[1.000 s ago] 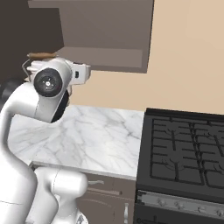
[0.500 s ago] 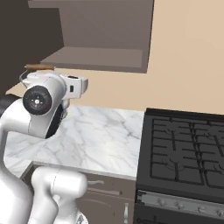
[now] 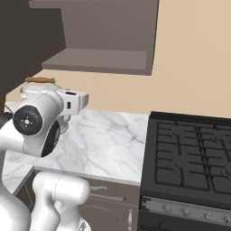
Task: Open the cabinet, pick the kettle from the cabinet, and place it in the sink.
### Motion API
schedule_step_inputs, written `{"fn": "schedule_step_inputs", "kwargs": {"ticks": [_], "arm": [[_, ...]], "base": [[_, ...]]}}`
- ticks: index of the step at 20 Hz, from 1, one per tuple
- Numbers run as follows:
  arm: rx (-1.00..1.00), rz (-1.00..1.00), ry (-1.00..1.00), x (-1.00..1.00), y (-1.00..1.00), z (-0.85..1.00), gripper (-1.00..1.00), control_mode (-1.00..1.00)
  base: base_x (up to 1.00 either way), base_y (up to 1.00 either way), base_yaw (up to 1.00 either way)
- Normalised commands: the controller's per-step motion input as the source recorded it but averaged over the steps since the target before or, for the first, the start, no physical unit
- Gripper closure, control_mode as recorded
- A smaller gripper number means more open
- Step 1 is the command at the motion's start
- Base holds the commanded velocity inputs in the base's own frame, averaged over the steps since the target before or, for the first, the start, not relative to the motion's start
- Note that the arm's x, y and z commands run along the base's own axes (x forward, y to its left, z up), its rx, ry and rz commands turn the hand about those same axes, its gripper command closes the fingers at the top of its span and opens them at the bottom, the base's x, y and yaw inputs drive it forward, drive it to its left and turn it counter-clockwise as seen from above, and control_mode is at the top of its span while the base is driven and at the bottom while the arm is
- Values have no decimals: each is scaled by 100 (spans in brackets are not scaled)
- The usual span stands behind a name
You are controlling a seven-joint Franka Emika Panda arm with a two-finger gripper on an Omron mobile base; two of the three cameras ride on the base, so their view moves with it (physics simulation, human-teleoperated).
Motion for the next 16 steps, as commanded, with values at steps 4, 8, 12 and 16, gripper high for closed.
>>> {"fn": "schedule_step_inputs", "kwargs": {"ticks": [4,8,12,16], "arm": [[0,-7,0,-12,0,-24,100,-100],[0,-8,5,-6,0,-22,100,-100],[0,-7,5,-5,0,-21,100,-100],[0,-5,4,-4,0,-20,100,-100]], "base": [[0,0,0],[0,0,0],[0,0,0],[0,0,0]]}}
